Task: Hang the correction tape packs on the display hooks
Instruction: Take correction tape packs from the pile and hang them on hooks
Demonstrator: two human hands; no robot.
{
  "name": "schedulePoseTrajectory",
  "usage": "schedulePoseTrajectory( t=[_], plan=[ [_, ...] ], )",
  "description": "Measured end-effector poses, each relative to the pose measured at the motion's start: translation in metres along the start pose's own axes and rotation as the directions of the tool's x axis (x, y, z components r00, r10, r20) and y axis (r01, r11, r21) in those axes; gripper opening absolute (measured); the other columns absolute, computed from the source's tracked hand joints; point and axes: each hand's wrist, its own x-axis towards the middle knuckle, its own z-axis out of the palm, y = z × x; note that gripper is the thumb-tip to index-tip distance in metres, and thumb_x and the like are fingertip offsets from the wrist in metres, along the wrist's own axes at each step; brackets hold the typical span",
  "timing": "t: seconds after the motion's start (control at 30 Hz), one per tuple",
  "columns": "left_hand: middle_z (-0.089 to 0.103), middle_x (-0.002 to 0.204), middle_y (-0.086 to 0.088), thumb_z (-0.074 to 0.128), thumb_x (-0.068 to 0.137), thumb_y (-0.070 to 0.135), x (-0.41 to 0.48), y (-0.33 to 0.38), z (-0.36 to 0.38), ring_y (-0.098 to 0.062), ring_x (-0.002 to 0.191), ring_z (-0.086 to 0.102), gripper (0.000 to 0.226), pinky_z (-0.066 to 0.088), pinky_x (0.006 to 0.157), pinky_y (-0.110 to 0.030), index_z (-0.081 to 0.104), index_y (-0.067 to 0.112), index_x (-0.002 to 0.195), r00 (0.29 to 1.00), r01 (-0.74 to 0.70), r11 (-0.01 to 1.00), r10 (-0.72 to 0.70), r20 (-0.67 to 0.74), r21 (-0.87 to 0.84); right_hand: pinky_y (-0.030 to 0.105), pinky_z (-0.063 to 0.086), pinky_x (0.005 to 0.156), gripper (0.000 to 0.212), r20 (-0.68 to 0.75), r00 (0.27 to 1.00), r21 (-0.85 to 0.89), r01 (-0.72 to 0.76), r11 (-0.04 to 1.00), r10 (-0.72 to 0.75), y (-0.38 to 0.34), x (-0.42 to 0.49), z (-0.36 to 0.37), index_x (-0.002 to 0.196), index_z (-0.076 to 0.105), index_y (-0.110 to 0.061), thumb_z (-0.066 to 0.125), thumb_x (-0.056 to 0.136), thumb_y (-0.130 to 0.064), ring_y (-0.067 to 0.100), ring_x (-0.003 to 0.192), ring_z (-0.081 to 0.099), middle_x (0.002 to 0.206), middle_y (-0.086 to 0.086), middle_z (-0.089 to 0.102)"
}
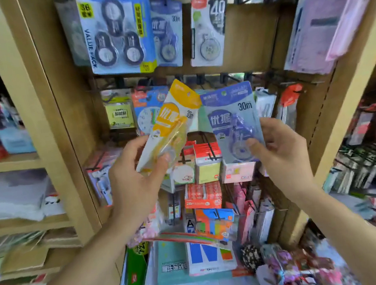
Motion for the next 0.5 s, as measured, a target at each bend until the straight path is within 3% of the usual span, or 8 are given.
schedulePoseTrajectory(
  t=[0.1, 0.3, 0.37, 0.5],
  plan=[
    [0.072, 0.097, 0.017, 0.078, 0.088, 0.015, 0.025, 0.006, 0.001, -0.009, 0.076, 0.072, 0.029, 0.059, 0.058, -0.034, 0.064, 0.021, 0.113, 0.998, 0.011, 0.997, -0.016, -0.054, -0.082, 0.041, 0.058, 0.078, 0.026, -0.015, 0.999, 0.029, 0.032, 0.999, -0.032, -0.005, 0.036, -0.001, 0.115, 0.066, -0.024, 0.067, 0.093, -0.009, 0.024, 0.095, 0.068, 0.107, -0.003, 0.073],
    [0.074, 0.102, 0.01, 0.081, 0.084, 0.019, 0.084, 0.011, 0.005, -0.009, 0.093, 0.072, 0.031, 0.057, 0.078, -0.031, 0.065, 0.025, 0.11, 0.994, 0.016, 0.988, -0.032, -0.107, -0.152, 0.051, 0.056, 0.083, 0.023, -0.118, 0.992, 0.122, 0.056, 0.991, -0.041, -0.002, 0.097, -0.004, 0.108, 0.068, -0.032, 0.066, 0.094, -0.014, 0.035, 0.094, 0.066, 0.104, 0.001, 0.074],
    [0.074, 0.103, 0.008, 0.081, 0.085, 0.018, 0.105, 0.011, 0.006, -0.01, 0.093, 0.071, 0.03, 0.059, 0.08, -0.035, 0.065, 0.021, 0.11, 0.99, 0.003, 0.986, -0.026, -0.138, -0.167, 0.049, 0.054, 0.083, 0.022, -0.14, 0.99, 0.137, 0.05, 0.989, -0.03, 0.001, 0.121, -0.005, 0.116, 0.065, -0.026, 0.062, 0.097, -0.014, 0.033, 0.094, 0.065, 0.106, 0.003, 0.072],
    [0.074, 0.106, 0.007, 0.08, 0.081, 0.03, 0.14, 0.016, 0.01, -0.013, 0.096, 0.071, 0.036, 0.058, 0.086, -0.044, 0.066, 0.019, 0.112, 0.983, -0.011, 0.981, -0.025, -0.183, -0.192, 0.029, 0.053, 0.073, 0.026, -0.123, 0.992, 0.082, 0.004, 0.997, 0.006, 0.002, 0.166, -0.008, 0.126, 0.059, -0.015, 0.056, 0.101, -0.012, 0.014, 0.086, 0.065, 0.102, -0.001, 0.07]
  ],
)
